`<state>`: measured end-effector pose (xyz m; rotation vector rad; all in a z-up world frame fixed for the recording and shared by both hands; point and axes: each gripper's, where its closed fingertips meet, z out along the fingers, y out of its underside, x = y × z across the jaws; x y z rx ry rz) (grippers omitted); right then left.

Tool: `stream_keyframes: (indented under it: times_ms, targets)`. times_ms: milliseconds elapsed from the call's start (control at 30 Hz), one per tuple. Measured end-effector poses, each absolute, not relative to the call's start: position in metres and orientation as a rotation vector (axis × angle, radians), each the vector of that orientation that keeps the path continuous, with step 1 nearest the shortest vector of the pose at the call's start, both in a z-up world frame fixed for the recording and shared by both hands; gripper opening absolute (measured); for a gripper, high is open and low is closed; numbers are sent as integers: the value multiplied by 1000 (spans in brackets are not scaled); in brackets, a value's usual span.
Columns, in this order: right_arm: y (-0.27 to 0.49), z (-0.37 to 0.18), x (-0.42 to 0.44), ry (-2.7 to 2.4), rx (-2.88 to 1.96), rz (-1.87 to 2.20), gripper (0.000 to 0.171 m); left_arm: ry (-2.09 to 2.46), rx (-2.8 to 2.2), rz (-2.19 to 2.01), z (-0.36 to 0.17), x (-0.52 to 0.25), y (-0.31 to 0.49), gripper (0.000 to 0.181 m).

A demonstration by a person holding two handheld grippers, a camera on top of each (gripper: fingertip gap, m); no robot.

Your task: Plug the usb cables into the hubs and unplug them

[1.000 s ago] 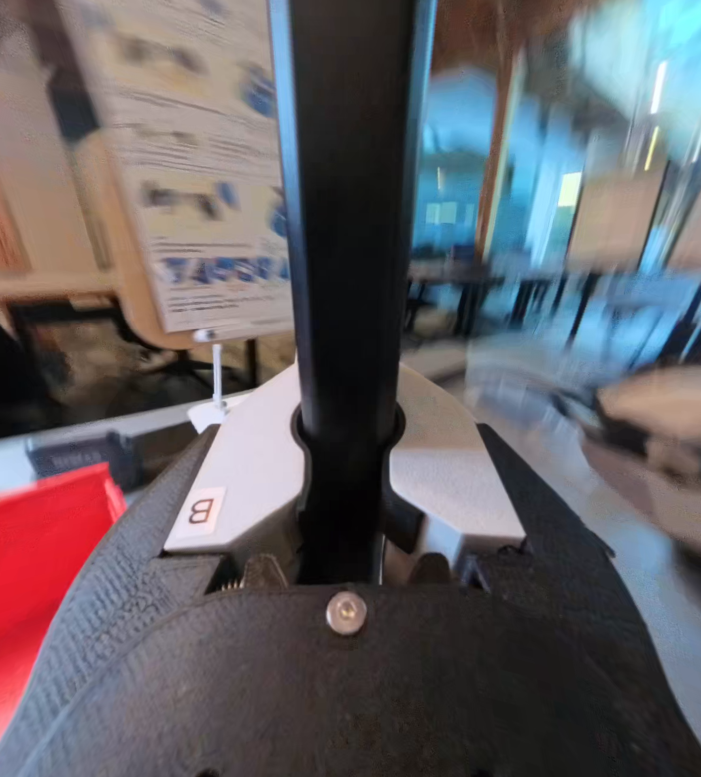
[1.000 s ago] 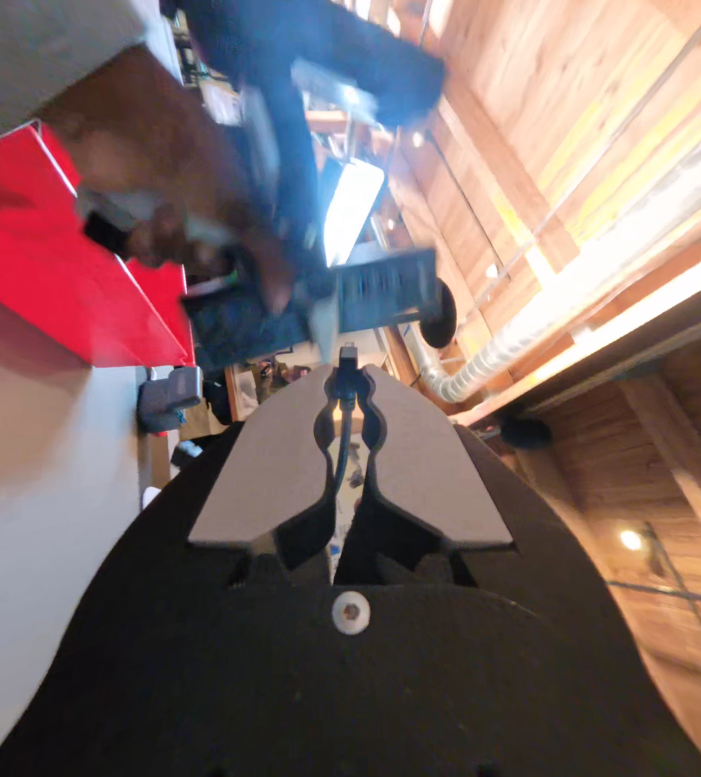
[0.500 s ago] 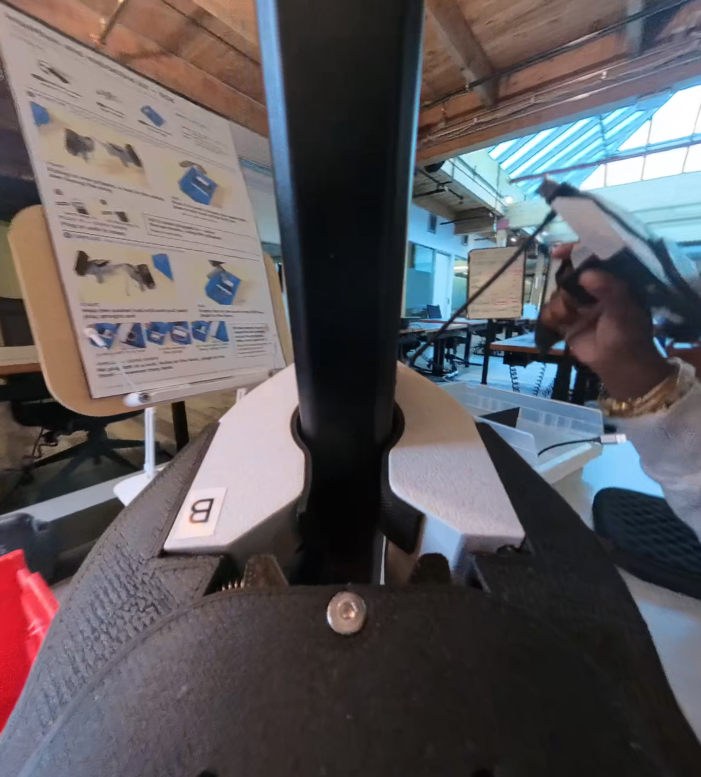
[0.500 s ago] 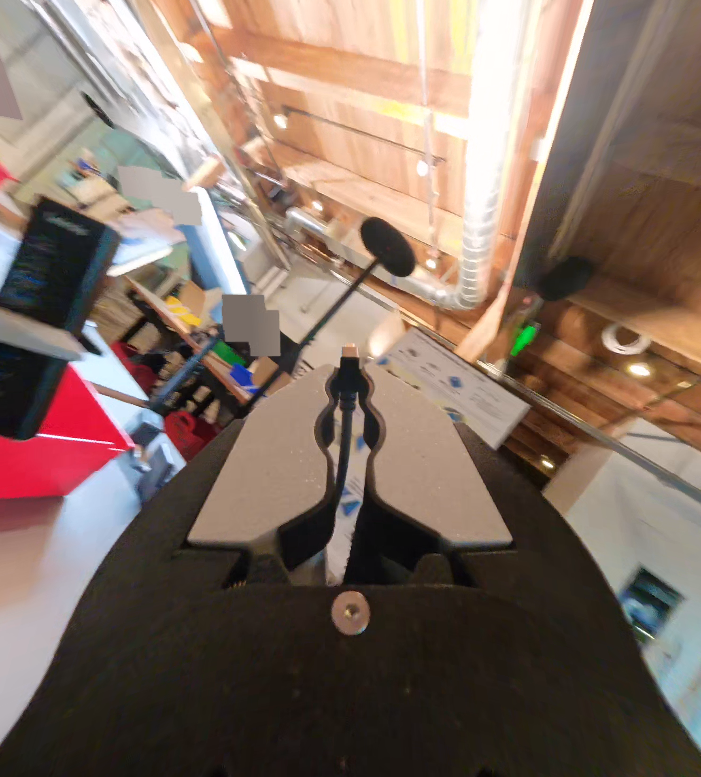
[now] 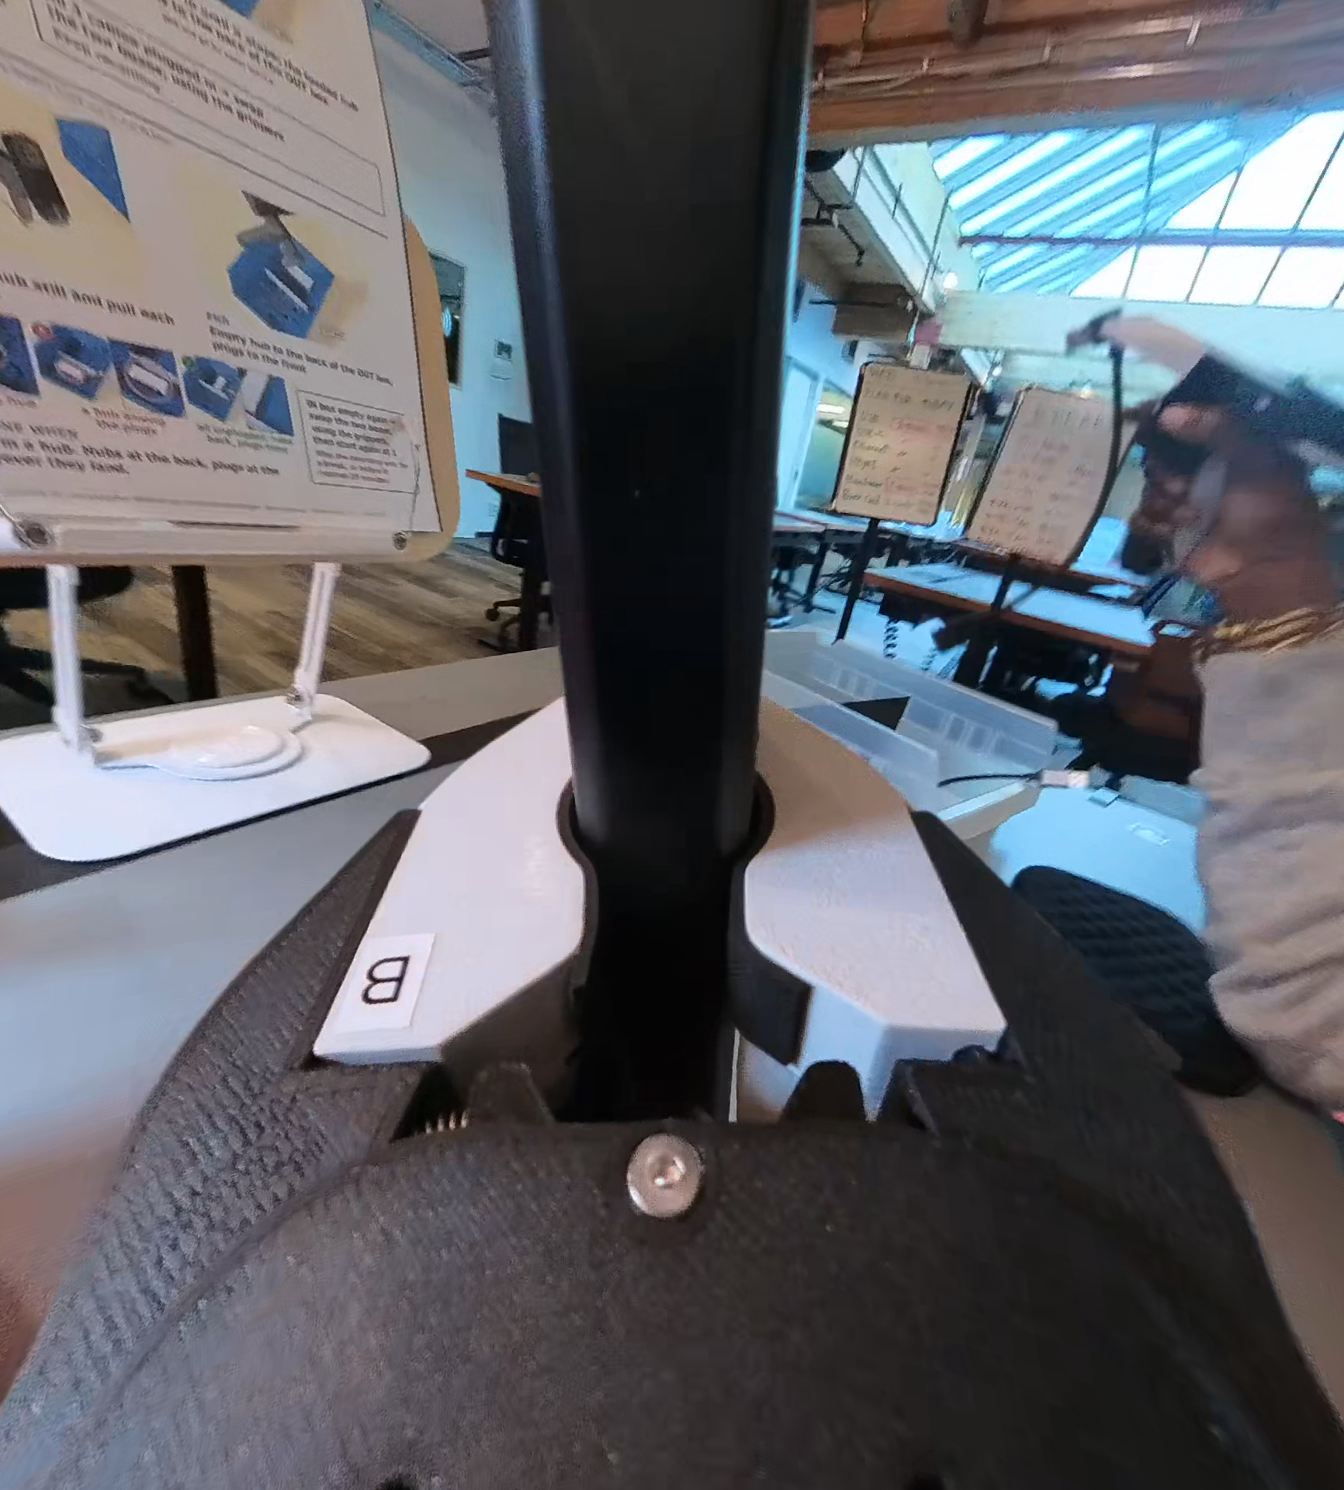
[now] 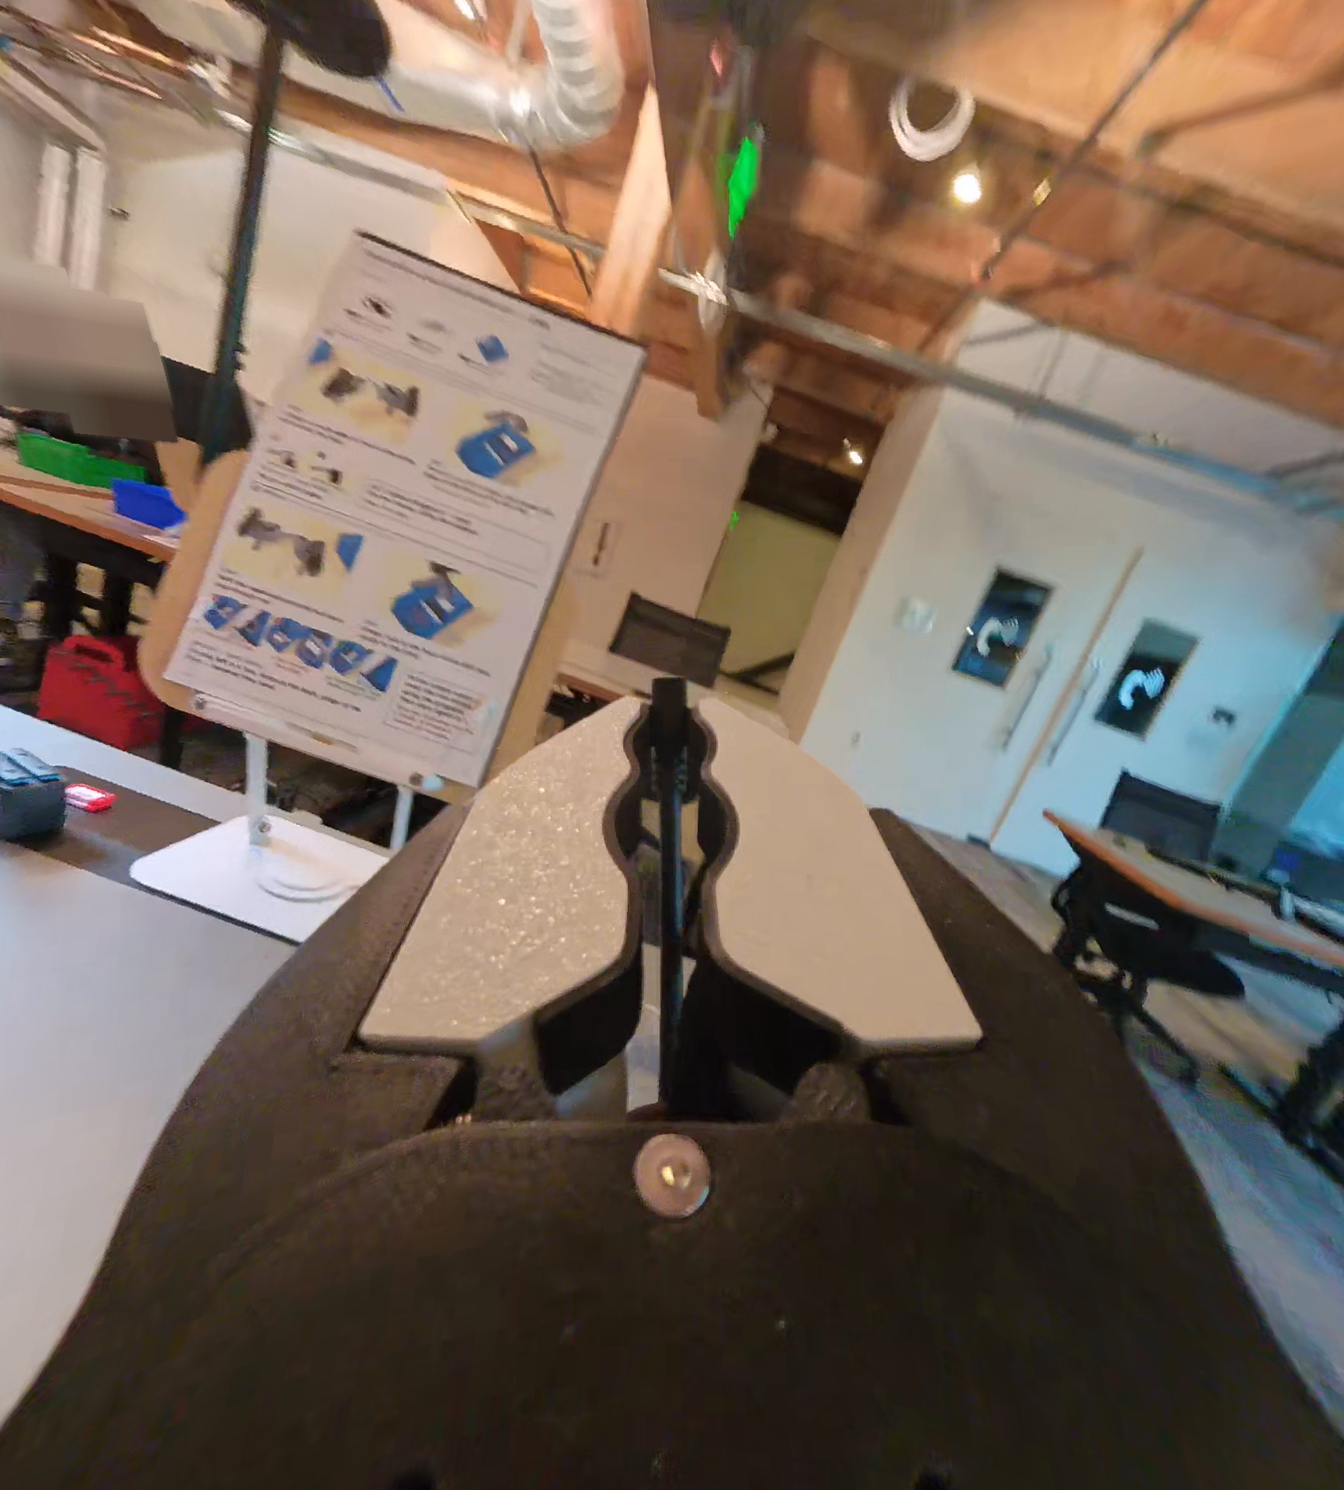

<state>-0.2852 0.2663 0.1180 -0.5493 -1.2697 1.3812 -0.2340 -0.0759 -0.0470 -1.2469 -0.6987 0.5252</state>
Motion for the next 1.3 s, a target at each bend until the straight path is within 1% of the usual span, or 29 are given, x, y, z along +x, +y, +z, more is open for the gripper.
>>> stream_keyframes:
  times_ms: [33, 167, 300, 533, 633, 900, 1300]
  targets:
    - [275, 115, -289, -1264, -590, 1361, 8, -712, -1223, 487, -46, -234, -76, 30]
    - [295, 108, -296, -1261, -693, 1347, 8, -729, -1162, 390, -44, -232, -76, 30]
    - [299, 106, -299, -1250, -717, 1390, 8, -726, -1191, 436, -45, -233, -77, 31]
    - [299, 87, -318, -1321, -790, 1361, 8, -738, -1211, 452, -47, -232, -75, 32]
    - [297, 79, -325, -1357, -803, 1322, 8, -732, -1234, 488, -49, -233, -75, 30]
    - [293, 62, -339, -1438, -840, 1274, 8, -609, -1404, 964, -53, -235, -76, 32]
    - [293, 49, -347, -1494, -871, 1221, 8, -403, -1409, 1242, -40, -221, -68, 31]
